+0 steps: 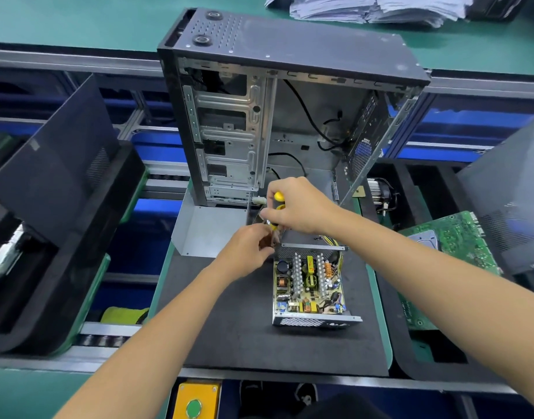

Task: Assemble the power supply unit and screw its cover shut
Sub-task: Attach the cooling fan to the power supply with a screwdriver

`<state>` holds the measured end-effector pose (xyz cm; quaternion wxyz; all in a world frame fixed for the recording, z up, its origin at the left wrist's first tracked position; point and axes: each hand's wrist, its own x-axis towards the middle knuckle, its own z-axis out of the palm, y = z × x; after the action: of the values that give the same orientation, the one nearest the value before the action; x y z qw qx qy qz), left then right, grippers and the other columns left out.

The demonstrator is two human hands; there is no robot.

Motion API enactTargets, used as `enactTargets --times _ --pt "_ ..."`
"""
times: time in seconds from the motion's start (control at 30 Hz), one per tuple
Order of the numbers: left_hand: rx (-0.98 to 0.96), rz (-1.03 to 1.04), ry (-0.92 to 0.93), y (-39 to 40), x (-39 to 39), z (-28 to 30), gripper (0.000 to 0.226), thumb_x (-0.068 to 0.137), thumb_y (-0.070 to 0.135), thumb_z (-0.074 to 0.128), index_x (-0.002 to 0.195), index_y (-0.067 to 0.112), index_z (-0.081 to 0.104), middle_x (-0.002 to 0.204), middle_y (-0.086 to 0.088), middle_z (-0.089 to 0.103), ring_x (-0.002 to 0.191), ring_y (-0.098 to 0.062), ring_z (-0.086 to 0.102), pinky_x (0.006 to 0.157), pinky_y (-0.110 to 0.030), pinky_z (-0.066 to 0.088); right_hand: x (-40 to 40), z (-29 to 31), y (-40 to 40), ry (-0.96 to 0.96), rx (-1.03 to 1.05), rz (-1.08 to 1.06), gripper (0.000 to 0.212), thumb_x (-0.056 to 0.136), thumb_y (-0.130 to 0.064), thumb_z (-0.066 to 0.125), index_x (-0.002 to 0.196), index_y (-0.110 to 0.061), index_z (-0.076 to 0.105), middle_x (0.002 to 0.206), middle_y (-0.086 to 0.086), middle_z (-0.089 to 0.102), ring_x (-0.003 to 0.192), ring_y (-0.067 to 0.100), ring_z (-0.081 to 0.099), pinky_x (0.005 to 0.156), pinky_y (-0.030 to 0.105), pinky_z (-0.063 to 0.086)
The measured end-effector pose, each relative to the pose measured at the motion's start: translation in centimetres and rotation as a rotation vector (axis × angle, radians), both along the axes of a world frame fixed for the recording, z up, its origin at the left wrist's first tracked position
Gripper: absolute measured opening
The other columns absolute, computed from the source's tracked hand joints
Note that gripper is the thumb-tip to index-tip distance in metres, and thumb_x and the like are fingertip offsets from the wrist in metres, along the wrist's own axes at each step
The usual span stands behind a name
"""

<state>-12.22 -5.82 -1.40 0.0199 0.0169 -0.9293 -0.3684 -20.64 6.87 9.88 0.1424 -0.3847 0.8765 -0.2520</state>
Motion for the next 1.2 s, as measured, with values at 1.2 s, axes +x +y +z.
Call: enactTargets --times 1.2 --pt "0.255 -0.095 -0.398 1.4 4.0 -4.9 0.073 0.06 0.063 0.077 0.112 0.036 0.034 0.11 0.024 0.042 0.09 0.008 0.047 0.068 -0.013 0.039 0.2 -3.3 1.7 -0.018 0.068 0.09 0.021 0.086 -0.03 0.067 0.073 -0.025 0.052 0.067 -0.012 0.051 0.056 0.008 0.047 0.052 0.027 0.038"
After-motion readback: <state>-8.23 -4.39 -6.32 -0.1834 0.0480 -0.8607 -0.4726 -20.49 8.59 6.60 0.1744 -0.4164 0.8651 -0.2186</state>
